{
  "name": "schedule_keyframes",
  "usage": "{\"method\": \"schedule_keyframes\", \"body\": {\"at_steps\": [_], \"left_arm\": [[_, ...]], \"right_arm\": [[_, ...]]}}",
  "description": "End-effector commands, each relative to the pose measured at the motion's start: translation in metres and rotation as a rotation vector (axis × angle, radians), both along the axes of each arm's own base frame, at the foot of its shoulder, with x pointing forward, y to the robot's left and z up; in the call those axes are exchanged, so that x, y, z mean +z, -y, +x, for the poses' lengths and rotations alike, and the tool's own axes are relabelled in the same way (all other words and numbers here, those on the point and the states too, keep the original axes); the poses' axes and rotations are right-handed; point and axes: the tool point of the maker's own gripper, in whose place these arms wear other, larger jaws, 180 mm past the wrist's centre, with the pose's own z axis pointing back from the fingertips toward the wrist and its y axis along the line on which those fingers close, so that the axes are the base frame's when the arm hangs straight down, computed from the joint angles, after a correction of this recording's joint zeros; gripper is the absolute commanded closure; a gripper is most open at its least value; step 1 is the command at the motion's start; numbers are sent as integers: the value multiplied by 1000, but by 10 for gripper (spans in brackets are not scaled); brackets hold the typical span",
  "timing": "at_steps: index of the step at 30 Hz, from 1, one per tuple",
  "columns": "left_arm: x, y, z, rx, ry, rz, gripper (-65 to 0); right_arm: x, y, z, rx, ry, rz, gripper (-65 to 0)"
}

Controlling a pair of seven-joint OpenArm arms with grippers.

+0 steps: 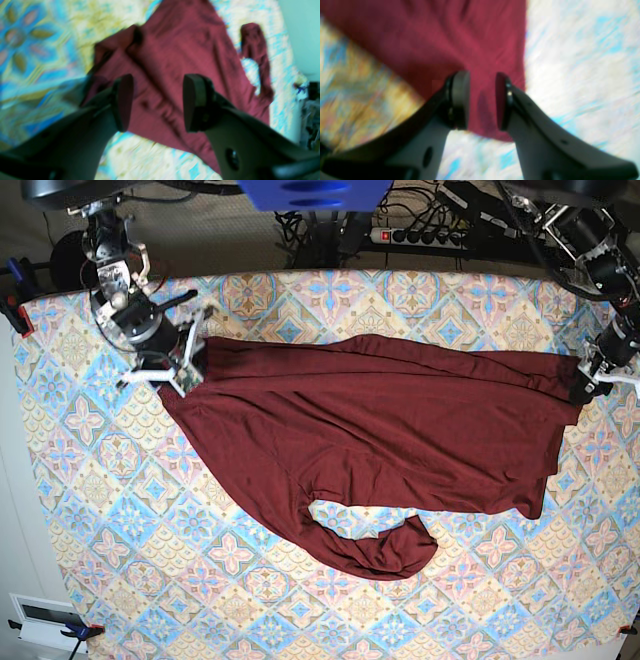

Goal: Layout the t-shirt on the table in an organized manner, then fold the t-shirt properly
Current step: 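Release and regrasp the shirt edge with the left gripper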

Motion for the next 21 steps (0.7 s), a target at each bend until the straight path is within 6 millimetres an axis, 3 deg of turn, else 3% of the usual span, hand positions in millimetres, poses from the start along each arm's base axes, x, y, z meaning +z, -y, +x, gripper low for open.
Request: {"method": "schedule_keyframes", "body": {"at_steps": [1,7,15,21], "left_arm": [[14,-10,2,6,35,30,-313],[-2,-12,-10,58,26,21,-313],[-40,-8,-26,108,-43,-75,-313],[-53,-7,-30,140,-56,-105,-313]], "right_arm": [[10,0,4,8,40,8,-169],[2,-1,-7,9,8,10,-169],[2,-1,-8,10,7,9,-169],[2,-2,-8,12,4,9,-170]]}}
